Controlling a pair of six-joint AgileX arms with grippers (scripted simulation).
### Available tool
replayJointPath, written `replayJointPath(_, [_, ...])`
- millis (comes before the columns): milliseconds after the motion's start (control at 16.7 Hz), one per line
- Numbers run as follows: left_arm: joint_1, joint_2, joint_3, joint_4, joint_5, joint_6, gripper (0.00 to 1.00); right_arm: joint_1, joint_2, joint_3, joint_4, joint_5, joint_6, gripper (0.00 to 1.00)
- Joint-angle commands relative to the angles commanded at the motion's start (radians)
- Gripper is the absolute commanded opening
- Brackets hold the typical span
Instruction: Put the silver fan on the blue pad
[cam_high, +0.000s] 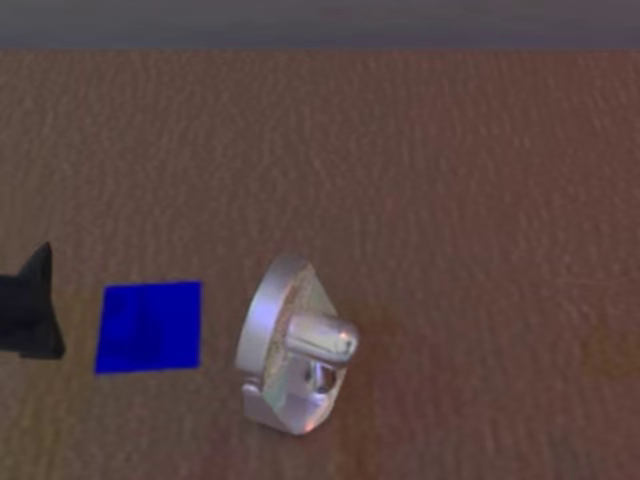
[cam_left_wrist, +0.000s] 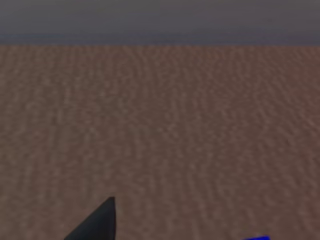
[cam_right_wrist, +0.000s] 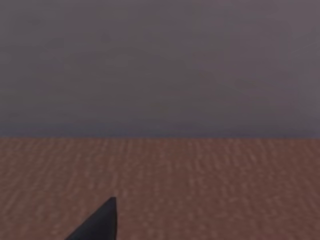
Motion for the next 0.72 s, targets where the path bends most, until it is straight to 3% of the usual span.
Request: replayJointPath(720, [-0.398,1.151,0.982,-0.820,-0.005,-0.187,1.00,0.000,0.000,0.000,0.000,0.000,0.000,1.00])
